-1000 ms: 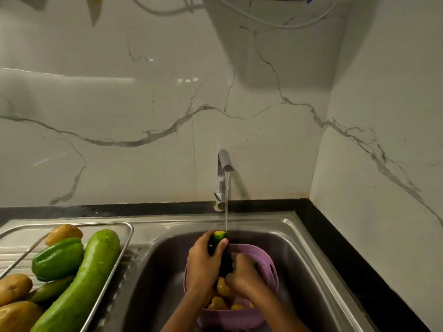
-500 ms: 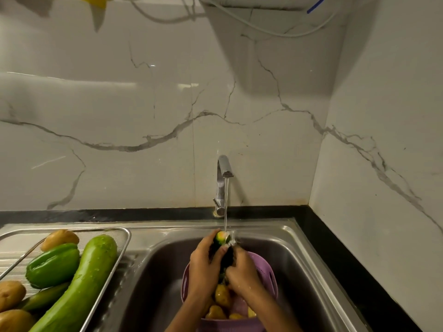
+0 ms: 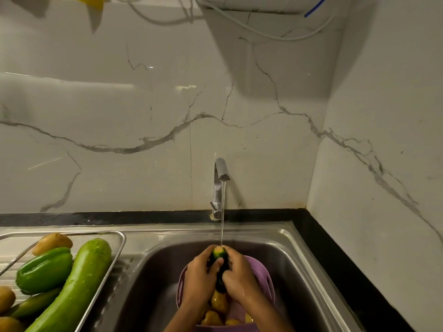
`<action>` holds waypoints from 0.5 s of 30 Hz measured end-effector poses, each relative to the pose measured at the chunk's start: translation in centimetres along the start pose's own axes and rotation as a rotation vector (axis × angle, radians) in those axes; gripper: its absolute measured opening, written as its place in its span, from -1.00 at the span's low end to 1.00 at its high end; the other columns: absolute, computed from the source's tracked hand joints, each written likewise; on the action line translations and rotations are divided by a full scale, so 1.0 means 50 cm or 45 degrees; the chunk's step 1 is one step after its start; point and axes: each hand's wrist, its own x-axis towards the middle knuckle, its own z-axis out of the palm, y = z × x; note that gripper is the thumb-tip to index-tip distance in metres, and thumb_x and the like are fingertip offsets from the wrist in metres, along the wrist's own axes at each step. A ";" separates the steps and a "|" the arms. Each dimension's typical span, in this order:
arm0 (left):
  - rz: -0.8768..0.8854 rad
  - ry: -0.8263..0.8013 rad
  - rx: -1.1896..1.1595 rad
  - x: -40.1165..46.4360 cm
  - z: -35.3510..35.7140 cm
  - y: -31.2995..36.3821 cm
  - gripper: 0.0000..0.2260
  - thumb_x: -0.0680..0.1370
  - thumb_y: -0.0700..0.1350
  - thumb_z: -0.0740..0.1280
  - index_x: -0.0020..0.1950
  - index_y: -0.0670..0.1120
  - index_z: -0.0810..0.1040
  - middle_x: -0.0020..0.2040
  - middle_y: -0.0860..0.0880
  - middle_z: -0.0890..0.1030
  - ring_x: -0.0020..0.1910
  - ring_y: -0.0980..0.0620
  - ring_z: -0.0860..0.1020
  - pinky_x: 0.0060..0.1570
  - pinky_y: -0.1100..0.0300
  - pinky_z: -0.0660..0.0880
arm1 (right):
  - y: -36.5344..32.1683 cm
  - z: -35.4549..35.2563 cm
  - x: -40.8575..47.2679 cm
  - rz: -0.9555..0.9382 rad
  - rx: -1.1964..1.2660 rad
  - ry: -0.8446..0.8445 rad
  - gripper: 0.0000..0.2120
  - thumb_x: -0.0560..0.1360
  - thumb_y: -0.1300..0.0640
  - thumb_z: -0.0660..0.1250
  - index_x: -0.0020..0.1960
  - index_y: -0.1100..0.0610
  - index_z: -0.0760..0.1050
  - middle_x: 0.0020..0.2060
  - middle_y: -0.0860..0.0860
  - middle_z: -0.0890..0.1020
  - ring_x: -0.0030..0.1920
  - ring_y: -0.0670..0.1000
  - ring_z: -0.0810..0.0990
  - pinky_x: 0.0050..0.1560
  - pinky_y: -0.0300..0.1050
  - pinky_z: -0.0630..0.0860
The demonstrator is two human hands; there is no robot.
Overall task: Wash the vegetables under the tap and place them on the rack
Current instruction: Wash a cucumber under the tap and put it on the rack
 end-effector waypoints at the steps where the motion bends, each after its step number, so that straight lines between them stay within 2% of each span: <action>1: -0.003 -0.009 0.008 0.000 0.001 0.001 -0.71 0.64 -0.09 0.37 0.22 0.28 0.46 0.02 0.29 0.60 0.09 0.27 0.58 -0.08 0.46 0.47 | -0.001 -0.002 -0.001 0.014 0.014 -0.003 -0.40 0.61 0.37 0.23 0.58 -0.02 0.32 0.45 -0.02 0.49 0.46 0.03 0.46 0.42 -0.05 0.49; 3: -0.027 -0.001 -0.045 0.002 0.000 0.006 -0.70 0.64 -0.08 0.37 0.32 0.22 0.48 0.02 0.29 0.59 0.08 0.29 0.58 -0.07 0.45 0.47 | -0.001 -0.008 -0.006 0.044 0.032 -0.045 -0.43 0.62 0.36 0.22 0.56 -0.02 0.34 0.42 -0.02 0.53 0.42 0.02 0.49 0.40 -0.04 0.51; 6: -0.095 0.019 -0.165 0.004 -0.003 0.017 -0.67 0.65 -0.06 0.35 0.38 0.19 0.44 0.03 0.32 0.53 0.04 0.29 0.56 -0.04 0.40 0.49 | 0.004 -0.017 -0.010 0.093 -0.028 -0.137 -0.67 0.64 0.21 0.29 0.37 -0.03 0.51 0.13 -0.06 0.67 0.16 -0.05 0.63 0.21 -0.11 0.62; 8: -0.147 0.008 -0.252 0.004 -0.003 0.018 -0.67 0.68 -0.06 0.30 0.42 0.18 0.42 0.10 0.26 0.56 0.10 0.25 0.55 0.08 0.33 0.48 | 0.004 -0.024 -0.009 0.096 -0.044 -0.163 -0.70 0.63 0.17 0.31 0.33 -0.06 0.51 0.03 -0.12 0.65 0.07 -0.10 0.62 0.06 -0.21 0.60; 10: -0.193 -0.013 -0.372 0.006 -0.002 0.016 -0.69 0.71 -0.09 0.23 0.43 0.18 0.42 0.29 0.11 0.56 0.27 0.12 0.52 0.27 0.19 0.47 | 0.003 -0.026 -0.008 0.082 -0.012 -0.192 -0.63 0.61 0.17 0.33 0.38 -0.08 0.48 0.10 -0.12 0.65 0.13 -0.10 0.61 0.14 -0.17 0.60; 12: -0.229 -0.036 -0.446 0.010 0.001 0.013 -0.63 0.73 -0.12 0.17 0.53 0.13 0.37 0.44 0.02 0.46 0.43 -0.03 0.44 0.43 0.00 0.42 | 0.003 -0.025 -0.009 0.047 0.053 -0.210 -0.56 0.58 0.20 0.36 0.42 -0.08 0.48 0.17 -0.11 0.67 0.20 -0.08 0.62 0.27 -0.08 0.59; 13: -0.256 -0.059 -0.456 0.010 0.002 0.011 -0.59 0.73 -0.11 0.16 0.59 0.12 0.31 0.46 -0.01 0.42 0.47 -0.07 0.41 0.47 -0.05 0.39 | 0.000 -0.022 -0.013 0.035 0.076 -0.204 -0.54 0.58 0.22 0.37 0.43 -0.08 0.48 0.18 -0.12 0.67 0.22 -0.09 0.62 0.28 -0.07 0.59; 15: -0.268 -0.086 -0.357 0.014 0.009 0.005 -0.48 0.71 -0.06 0.24 0.65 0.11 0.18 0.48 -0.01 0.41 0.45 -0.07 0.43 0.45 -0.03 0.40 | -0.003 -0.019 -0.016 0.030 0.092 -0.170 -0.49 0.57 0.28 0.35 0.44 -0.12 0.46 0.23 -0.10 0.65 0.28 -0.05 0.60 0.30 -0.04 0.59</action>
